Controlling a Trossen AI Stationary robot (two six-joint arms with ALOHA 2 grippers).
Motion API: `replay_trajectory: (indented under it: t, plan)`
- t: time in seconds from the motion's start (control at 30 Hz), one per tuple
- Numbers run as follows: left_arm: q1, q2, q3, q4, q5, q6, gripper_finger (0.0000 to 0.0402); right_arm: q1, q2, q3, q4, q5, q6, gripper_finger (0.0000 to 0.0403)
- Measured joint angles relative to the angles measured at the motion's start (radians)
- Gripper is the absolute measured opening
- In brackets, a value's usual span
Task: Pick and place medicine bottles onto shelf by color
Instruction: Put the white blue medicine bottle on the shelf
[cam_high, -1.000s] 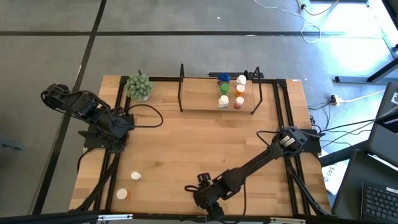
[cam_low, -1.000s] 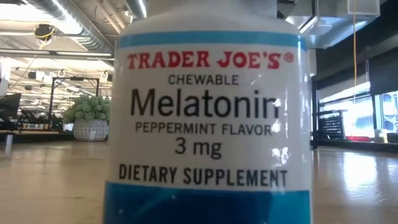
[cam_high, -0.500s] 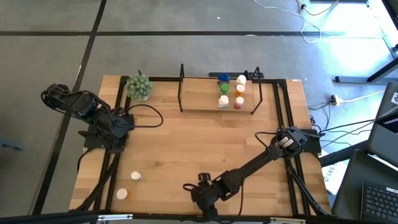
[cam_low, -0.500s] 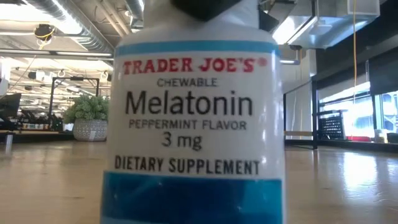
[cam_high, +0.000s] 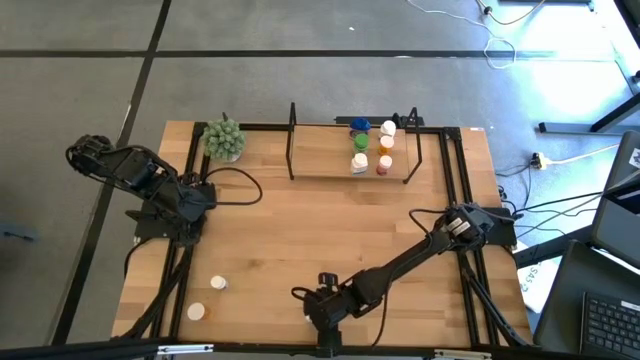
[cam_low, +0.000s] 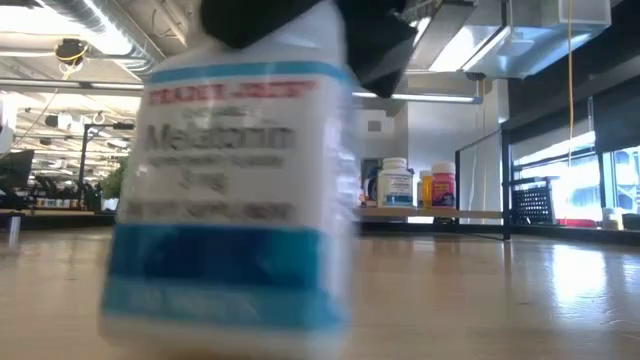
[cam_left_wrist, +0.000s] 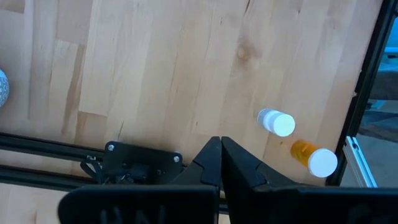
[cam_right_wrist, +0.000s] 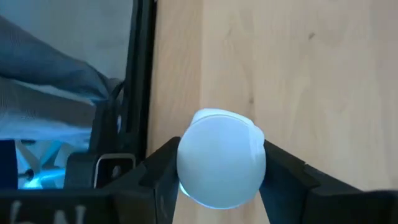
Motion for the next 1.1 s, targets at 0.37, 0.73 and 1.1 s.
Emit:
replay_trajectory:
  t: [0.37, 0.73, 1.1]
  plan:
    - [0.0, 0.0, 0.0, 0.0, -0.04, 0.008, 0.0, -0.096, 0.0, 0.183, -0.317, 0.0, -0.004, 0.0176]
    - [0.0, 0.0, 0.0, 0.0, -0.079, 0.037, 0.0, -0.272, 0.0, 0.482, -0.625, -0.033, -0.274, 0.0176]
    - [0.016, 0.0, 0.0, 0.013, -0.195, 0.025, 0.0, -0.538, -0.041, 0.546, -0.756, -0.033, -0.579, 0.0176]
